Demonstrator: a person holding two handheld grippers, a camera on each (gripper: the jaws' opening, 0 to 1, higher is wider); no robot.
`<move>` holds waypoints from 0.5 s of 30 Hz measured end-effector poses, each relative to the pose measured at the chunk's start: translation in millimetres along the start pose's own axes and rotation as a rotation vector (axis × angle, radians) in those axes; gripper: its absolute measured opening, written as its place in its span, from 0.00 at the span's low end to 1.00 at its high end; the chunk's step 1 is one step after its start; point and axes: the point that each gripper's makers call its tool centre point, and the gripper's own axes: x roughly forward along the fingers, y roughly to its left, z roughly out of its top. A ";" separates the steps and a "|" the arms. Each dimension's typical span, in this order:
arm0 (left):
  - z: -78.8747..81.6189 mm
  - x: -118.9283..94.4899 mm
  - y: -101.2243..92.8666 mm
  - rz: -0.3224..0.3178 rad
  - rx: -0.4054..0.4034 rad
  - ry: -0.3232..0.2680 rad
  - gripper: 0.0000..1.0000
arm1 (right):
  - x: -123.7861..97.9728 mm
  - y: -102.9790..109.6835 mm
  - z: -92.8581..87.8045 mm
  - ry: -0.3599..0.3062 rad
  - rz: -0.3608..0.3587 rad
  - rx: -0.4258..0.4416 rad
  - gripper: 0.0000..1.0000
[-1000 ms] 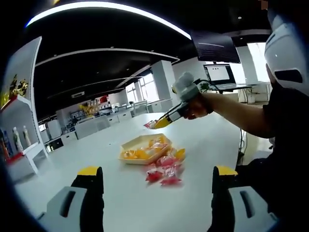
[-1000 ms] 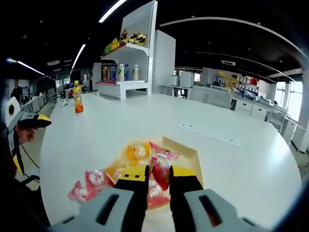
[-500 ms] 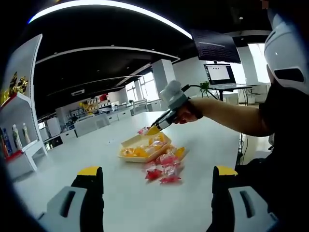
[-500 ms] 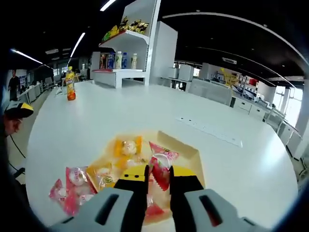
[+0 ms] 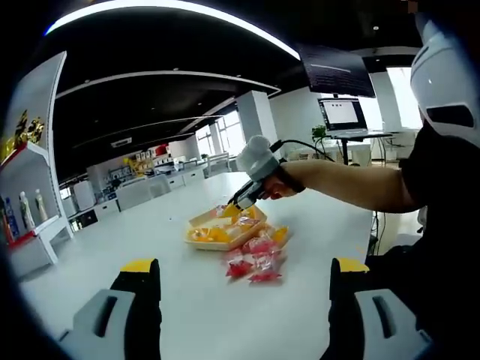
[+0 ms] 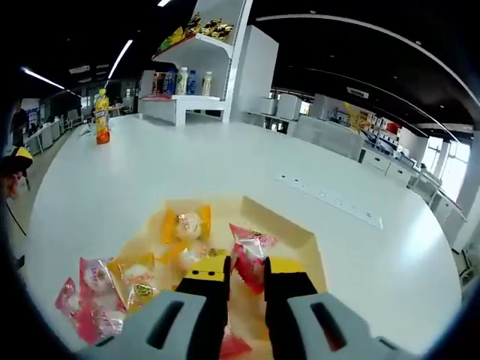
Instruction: Pick up the marshmallows scattered on the table and place them into the bowl on the table
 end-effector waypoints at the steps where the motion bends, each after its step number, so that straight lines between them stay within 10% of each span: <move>1: 0.1 -0.3 0.3 0.001 0.000 -0.001 0.93 | 0.5 0.4 -0.9 0.003 0.000 0.001 0.16; 15: -3.5 -0.2 1.2 0.001 -0.004 0.007 0.93 | 0.7 5.4 -4.0 0.011 0.007 -0.030 0.19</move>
